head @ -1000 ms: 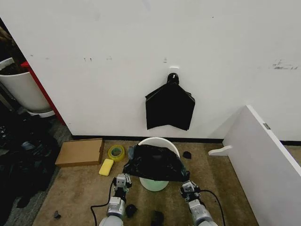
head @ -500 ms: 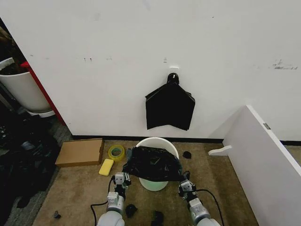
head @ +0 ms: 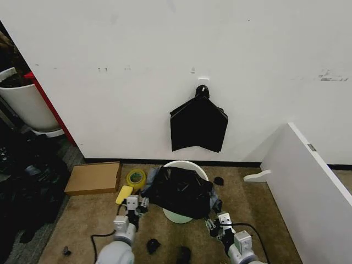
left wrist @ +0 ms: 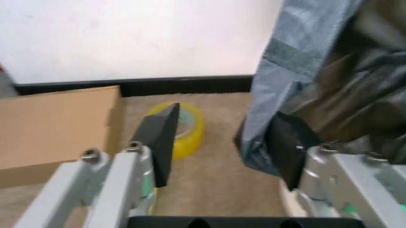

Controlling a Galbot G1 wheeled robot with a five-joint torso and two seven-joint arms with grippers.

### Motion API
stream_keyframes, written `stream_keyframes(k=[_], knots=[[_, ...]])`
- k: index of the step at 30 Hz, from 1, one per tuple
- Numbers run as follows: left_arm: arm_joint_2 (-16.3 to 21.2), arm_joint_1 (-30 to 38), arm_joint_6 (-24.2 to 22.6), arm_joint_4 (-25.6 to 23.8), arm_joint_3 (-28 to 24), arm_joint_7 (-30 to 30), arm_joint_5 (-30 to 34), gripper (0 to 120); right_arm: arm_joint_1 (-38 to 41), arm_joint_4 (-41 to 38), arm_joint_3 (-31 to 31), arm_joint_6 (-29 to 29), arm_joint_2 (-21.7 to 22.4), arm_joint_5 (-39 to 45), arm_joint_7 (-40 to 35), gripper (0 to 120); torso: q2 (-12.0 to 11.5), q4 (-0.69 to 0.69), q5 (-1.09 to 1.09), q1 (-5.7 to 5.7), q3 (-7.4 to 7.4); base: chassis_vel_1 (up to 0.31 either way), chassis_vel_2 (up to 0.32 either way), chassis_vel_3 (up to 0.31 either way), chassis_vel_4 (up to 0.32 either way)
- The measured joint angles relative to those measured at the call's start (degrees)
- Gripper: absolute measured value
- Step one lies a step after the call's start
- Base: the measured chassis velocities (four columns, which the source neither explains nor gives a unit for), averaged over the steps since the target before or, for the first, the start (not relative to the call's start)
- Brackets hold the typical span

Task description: Place the garbage bag over the trash bin.

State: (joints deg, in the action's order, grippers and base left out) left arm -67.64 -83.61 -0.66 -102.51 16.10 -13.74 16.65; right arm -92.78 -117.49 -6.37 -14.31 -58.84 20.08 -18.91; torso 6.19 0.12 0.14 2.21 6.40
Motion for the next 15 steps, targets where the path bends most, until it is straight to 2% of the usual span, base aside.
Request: stream_keyframes(k=[5,9,11,15], knots=[[0.04,-3.0,0.0,-1.5,3.75,4.87,-0.48,73,-1.35,-0.76,0.0,0.76,0.44,-2.09,-1.16,74,0.0,-0.01,0.0,0.0,0.0,0.0,0.0,0.0,0.0],[-0.06,-5.49,3.64,-2.79,7.32,12.24,-0.2,92,-3.73,-4.63,-0.35,2.11,1.38,-3.11,-1.44,93,0.0,-0.02,-0.01,0.0,0.0,0.0,0.0,0.0,0.0],[-0.09,-5.38,4.94,-2.57,7.91,13.96,-0.02,95,-3.96,-5.32,-0.36,2.46,1.59,-3.3,-1.42,95,0.0,-0.01,-0.01,0.0,0.0,0.0,0.0,0.0,0.0],[-0.61,-3.13,11.22,1.22,11.84,26.9,-3.93,100,-3.25,-7.53,-0.55,5.43,1.88,-4.34,0.63,100,0.0,0.0,-0.02,0.0,0.0,0.0,0.0,0.0,0.0]])
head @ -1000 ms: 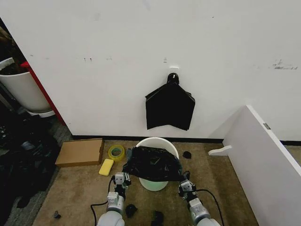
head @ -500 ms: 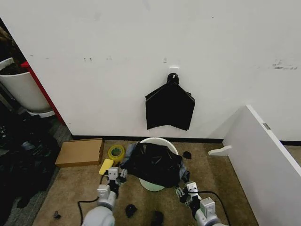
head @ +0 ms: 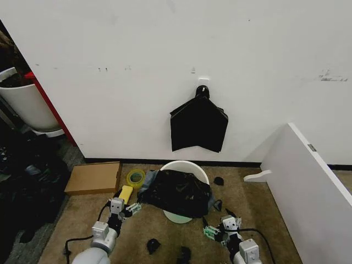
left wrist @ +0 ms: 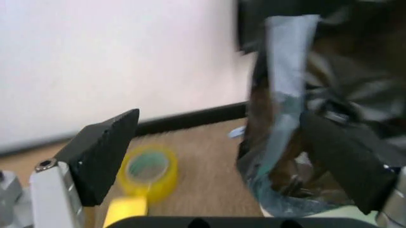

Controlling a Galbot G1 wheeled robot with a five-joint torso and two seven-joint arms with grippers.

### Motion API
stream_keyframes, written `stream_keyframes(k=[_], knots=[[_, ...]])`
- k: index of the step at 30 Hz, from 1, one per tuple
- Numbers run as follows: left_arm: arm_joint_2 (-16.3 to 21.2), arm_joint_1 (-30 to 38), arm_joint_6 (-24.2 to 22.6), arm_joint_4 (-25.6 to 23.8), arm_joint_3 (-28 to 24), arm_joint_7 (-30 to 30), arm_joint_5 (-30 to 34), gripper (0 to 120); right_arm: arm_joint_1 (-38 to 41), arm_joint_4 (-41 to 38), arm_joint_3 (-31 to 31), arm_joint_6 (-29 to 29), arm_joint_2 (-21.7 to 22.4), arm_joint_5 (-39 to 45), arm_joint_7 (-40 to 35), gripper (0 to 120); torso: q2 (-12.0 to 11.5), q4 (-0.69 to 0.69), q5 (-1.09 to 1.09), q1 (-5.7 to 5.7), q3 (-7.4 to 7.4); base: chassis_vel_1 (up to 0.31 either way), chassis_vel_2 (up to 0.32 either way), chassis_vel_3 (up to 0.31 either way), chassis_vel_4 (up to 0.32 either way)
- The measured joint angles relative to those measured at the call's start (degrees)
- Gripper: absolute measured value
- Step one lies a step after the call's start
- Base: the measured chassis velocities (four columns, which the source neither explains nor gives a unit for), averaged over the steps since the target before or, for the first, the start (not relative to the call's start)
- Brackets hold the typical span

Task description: Place the garbage bag over the trash bin.

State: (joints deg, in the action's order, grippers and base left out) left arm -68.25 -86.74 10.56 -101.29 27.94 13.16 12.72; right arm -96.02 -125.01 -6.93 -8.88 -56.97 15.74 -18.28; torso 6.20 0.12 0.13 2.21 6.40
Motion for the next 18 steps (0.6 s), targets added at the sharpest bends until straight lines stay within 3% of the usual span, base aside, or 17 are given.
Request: stream_keyframes(k=[2,6,9,11,13,14,16,18], knots=[[-0.18,1.45,2.85,2.12,3.23,9.96,-2.48,100,2.87,0.34,-0.82,4.41,-0.62,-1.44,3.21,100,0.0,0.0,0.01,0.0,0.0,0.0,0.0,0.0,0.0],[-0.17,2.08,4.76,3.18,5.48,15.18,-2.59,100,7.01,2.33,-1.75,8.04,-1.34,-1.64,7.11,100,0.0,-0.01,0.02,0.0,0.0,0.0,0.0,0.0,0.0],[0.04,2.76,8.76,4.42,7.92,19.42,0.9,100,14.33,5.23,-1.29,7.6,-1.79,3.55,9.03,100,0.0,-0.01,0.03,0.0,0.0,0.0,0.0,0.0,0.0],[-0.02,2.89,11.01,4.6,8.84,19.55,4.3,100,22.21,8.16,0.06,3.76,-2.02,10.48,8.8,100,0.0,-0.01,0.04,0.0,0.0,0.0,0.0,0.0,0.0],[-0.09,2.67,11.41,4.3,8.81,18.1,4.57,100,25.29,9.3,0.52,1.28,-2.06,13.02,8.53,100,0.0,-0.01,0.04,0.0,0.01,0.0,0.0,0.0,0.0],[-0.28,1.92,12.09,3.57,8.25,14.44,4.49,100,30.79,11.55,1.37,-4.83,-2.05,17.45,7.81,100,0.0,-0.06,0.03,0.0,0.01,0.0,0.0,0.0,0.0],[-0.98,0.64,12.95,1.69,7.01,7.75,4.0,100,39.67,15.8,2.68,-19.07,-1.96,24.35,7.84,100,0.0,-0.04,0.0,0.01,0.02,0.0,0.0,0.0,0.0],[-1.08,0.44,12.99,1.26,6.83,6.5,3.96,100,41.04,16.44,2.82,-21.38,-2.0,25.25,8.28,100,-0.01,-0.02,0.01,0.0,0.02,0.0,0.0,0.0,0.0]])
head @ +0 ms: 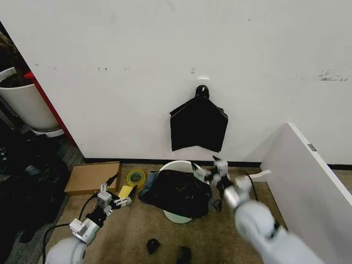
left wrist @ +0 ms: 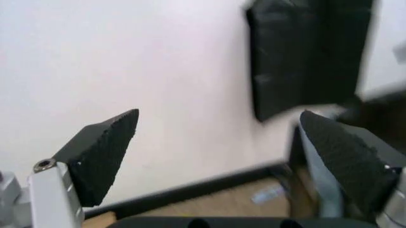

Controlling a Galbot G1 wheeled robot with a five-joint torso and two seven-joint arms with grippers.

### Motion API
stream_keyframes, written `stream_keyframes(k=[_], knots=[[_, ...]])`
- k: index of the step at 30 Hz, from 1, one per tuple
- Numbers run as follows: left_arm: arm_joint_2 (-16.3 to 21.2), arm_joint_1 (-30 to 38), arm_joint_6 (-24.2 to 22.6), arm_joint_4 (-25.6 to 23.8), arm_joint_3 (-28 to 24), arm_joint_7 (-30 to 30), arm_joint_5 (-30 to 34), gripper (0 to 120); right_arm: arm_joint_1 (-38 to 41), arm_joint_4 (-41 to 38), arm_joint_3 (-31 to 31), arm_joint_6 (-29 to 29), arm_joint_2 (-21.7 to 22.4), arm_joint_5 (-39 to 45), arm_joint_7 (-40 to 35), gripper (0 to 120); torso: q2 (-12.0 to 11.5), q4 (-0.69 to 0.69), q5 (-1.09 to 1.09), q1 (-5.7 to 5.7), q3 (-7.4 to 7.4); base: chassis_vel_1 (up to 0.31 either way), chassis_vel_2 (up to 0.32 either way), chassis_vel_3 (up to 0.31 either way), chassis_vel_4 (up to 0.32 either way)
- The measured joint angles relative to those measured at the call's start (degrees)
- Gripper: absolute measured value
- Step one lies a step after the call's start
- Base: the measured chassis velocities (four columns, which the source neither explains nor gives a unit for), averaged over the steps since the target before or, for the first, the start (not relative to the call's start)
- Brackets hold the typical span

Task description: Place the garbage bag over the trash bin.

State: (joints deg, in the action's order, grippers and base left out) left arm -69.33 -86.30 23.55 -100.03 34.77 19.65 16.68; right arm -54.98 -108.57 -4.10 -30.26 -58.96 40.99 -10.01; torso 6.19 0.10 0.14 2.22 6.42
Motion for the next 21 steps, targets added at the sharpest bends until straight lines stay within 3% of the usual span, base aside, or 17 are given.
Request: stream_keyframes(k=[2,3,5,10,16,21], knots=[[-0.54,-0.82,0.06,-2.16,-0.71,-5.31,-0.02,100,5.64,3.7,0.57,-9.19,-0.55,1.58,4.87,100,0.0,0.01,0.0,0.0,0.0,0.0,0.0,0.0,0.0],[-0.99,-1.3,0.07,-3.64,-1.06,-8.57,-0.02,100,9.04,7.44,1.24,-11.71,-1.49,-2.02,10.9,100,0.0,0.0,0.0,0.0,-0.01,0.0,0.0,0.0,0.0],[-1.66,-2.13,0.07,-5.6,-1.44,-12.15,0.05,100,12.63,12.94,1.98,-12.5,-3.29,-9.12,19.23,100,0.0,0.0,0.02,0.0,0.0,0.0,0.0,0.0,0.0],[-2.58,-3.92,0.15,-8.22,-1.69,-14.83,0.08,100,17.8,23.78,3.78,-12.52,-6.9,-20.88,27.06,100,0.0,0.0,0.02,0.0,-0.01,0.0,0.0,0.0,0.0],[-2.54,-2.92,-2.5,-8.15,-2.57,-20.33,-1.72,100,19.67,30.61,6.39,-11.99,-8.48,-24.65,28.06,99,0.0,0.02,0.01,0.0,-0.01,0.0,0.0,0.0,0.0],[-2.58,-2.58,-3.78,-7.54,-3.2,-22.42,-2.66,100,19.17,31.57,6.66,-11.41,-8.7,-24.03,27.51,82,0.0,0.02,0.01,0.0,-0.01,0.0,0.0,0.0,0.0]])
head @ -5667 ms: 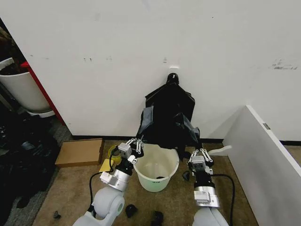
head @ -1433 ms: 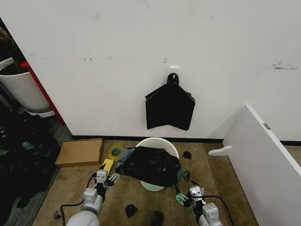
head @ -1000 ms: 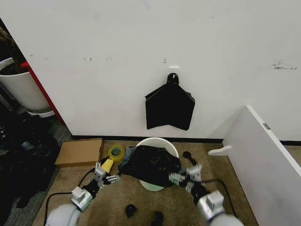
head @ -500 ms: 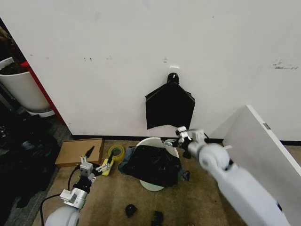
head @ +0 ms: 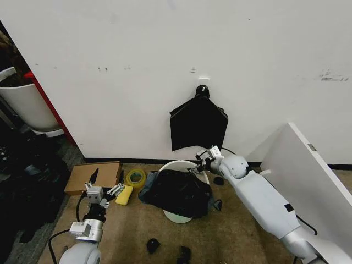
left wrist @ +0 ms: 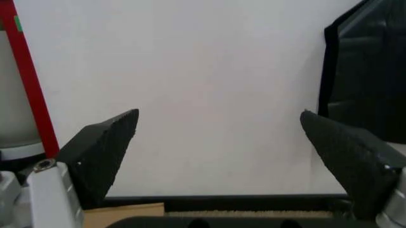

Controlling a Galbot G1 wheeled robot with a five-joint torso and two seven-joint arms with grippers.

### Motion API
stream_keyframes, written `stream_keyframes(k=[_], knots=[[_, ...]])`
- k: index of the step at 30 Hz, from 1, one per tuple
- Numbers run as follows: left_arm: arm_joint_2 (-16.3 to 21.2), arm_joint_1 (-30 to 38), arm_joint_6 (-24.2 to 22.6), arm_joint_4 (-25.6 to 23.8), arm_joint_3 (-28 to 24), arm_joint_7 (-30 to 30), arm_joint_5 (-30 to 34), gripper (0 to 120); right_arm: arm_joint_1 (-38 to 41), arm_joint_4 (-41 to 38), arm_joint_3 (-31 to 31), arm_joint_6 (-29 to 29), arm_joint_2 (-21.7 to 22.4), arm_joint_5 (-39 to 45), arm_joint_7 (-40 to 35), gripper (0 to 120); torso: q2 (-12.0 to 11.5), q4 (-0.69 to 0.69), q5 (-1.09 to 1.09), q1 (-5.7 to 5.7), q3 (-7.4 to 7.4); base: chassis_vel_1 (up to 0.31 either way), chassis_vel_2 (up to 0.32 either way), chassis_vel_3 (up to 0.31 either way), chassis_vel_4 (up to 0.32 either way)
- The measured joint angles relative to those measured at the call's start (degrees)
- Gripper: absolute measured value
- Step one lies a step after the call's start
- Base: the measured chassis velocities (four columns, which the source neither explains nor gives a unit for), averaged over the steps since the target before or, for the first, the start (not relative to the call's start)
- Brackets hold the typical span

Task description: Place the garbage bag over the trash bin.

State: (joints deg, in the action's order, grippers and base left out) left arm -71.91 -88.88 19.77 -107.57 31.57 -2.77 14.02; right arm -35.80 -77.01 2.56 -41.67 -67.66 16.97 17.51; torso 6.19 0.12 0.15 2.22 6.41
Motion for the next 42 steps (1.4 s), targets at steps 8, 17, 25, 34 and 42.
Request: stream_keyframes(k=[8,17,25,34,42], knots=[[-0.69,0.26,-0.75,0.92,-1.33,-2.63,-2.04,100,-1.17,-0.93,-0.11,0.72,0.63,2.92,-1.12,52,0.0,0.0,0.0,0.0,0.0,0.0,0.0,0.0,0.0],[-0.9,-0.22,-1.19,1.06,-1.58,-5.32,-3.21,100,-3.84,-3.43,-0.4,0.78,1.75,6.11,-5.3,20,0.0,-0.01,0.0,-0.01,-0.01,0.0,0.0,0.0,0.0],[-0.73,-0.5,-1.47,0.46,-1.53,-6.67,-3.32,100,-12.95,-14.22,1.11,8.33,5.14,24.84,-30.27,2,0.01,0.01,0.01,-0.02,-0.01,0.0,0.0,0.0,0.0],[-0.9,-0.86,-1.76,-0.88,-2.41,-7.64,-3.62,100,-28.29,-32.97,-2.0,19.3,5.26,44.68,-59.96,0,0.0,-0.01,0.0,-0.01,-0.01,0.0,0.0,0.0,0.0],[-1.79,-1.95,-1.92,-2.66,-3.72,-8.35,-4.88,100,-34.96,-36.75,-5.28,30.32,-1.88,45.23,-71.63,0,0.01,0.0,-0.01,-0.01,-0.01,0.0,0.0,0.0,0.0]])
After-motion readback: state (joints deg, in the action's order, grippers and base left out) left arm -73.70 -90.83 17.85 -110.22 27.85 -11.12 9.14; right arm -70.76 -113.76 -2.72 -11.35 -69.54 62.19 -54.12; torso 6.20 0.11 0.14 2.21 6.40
